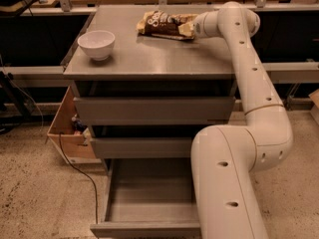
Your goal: Place brown chip bag into bottom drawer
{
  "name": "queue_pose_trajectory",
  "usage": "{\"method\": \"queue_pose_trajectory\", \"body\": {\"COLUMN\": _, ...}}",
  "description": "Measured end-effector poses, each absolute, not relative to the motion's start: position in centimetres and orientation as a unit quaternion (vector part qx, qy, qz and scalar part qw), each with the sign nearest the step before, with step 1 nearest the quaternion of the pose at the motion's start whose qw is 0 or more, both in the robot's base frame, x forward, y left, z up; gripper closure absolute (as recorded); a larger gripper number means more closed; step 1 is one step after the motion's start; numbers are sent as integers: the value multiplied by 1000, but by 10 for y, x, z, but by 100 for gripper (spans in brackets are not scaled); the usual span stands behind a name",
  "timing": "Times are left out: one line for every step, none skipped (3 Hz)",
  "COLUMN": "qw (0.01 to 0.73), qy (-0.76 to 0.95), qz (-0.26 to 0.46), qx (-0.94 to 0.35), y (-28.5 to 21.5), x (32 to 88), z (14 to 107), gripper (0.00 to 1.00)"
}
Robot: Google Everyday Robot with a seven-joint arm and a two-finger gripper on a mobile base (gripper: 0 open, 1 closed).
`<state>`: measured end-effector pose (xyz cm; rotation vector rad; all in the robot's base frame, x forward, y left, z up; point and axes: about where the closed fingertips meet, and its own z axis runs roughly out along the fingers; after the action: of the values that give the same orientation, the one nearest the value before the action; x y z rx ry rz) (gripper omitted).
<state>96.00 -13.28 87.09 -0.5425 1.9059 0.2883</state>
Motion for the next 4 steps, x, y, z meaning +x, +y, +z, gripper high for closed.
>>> {"method": "queue_pose_trajectory", "body": {"qw": 535, "qy": 791, "qz": 125, "qx": -269, "y": -122, "x": 948, "z": 881, "gripper": 90}}
{"method": "queue_pose_trajectory", "body": {"qw": 528, "qy": 777, "qz": 117, "qx": -322, "y": -117, "x": 928, "z": 898, "gripper": 100}}
{"method": "queue_pose_trajectory", "body": {"qw": 516, "qy": 766, "qz": 129, "qx": -361, "y": -121, "x": 902, "z": 912, "gripper": 100}}
{"method": "queue_pose_trajectory", "body": {"qw": 492, "qy": 762, "qz": 150, "qx": -394, "y": -129, "x": 873, "z": 910, "gripper": 100}}
